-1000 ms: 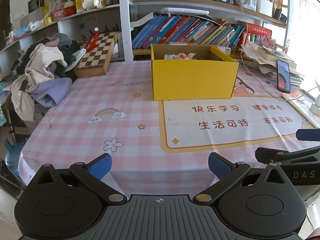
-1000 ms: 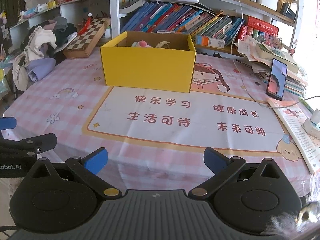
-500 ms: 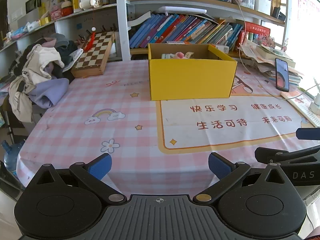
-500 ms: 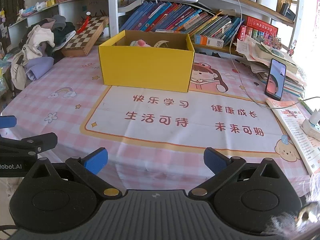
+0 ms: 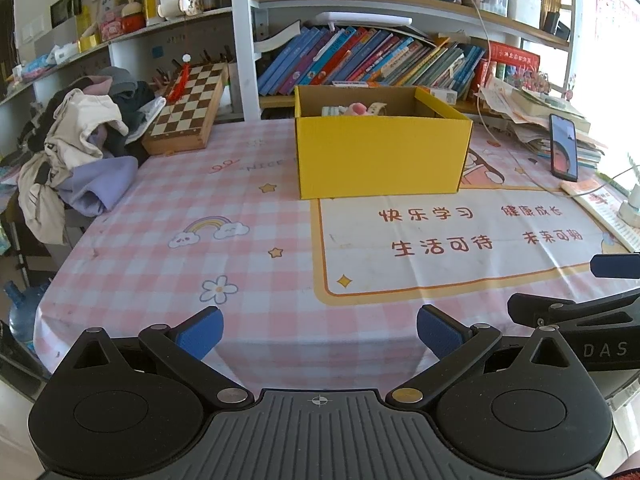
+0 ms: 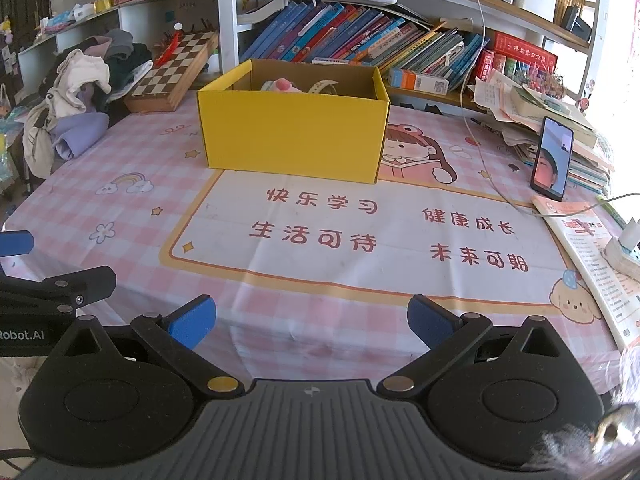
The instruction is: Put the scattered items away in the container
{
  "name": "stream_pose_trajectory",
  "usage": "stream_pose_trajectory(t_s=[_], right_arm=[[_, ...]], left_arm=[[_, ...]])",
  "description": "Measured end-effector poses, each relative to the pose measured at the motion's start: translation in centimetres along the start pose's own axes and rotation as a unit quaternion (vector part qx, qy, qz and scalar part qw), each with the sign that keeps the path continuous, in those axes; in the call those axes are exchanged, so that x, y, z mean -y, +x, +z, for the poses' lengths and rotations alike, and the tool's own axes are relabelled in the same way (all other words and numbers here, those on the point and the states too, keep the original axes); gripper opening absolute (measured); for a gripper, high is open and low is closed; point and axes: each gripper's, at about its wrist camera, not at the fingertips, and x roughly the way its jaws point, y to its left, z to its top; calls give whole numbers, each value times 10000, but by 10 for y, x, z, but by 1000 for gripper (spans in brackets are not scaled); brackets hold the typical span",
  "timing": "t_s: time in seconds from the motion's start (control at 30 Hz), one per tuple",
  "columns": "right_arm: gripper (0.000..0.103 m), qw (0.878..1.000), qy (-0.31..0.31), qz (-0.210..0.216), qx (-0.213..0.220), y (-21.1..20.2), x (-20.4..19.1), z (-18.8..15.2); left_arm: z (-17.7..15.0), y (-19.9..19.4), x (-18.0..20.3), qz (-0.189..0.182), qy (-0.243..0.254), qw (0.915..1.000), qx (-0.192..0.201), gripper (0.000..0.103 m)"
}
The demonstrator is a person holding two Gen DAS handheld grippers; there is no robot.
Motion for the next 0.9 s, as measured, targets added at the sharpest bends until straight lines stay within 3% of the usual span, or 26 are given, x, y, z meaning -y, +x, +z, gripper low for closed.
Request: stream_pose_trajectory(t_s=[0.9], right_arm=[[103, 10000, -17, -14, -10, -2, -4, -1]], left_arm=[[0, -1, -2, -6, -41, 10000, 1, 103]])
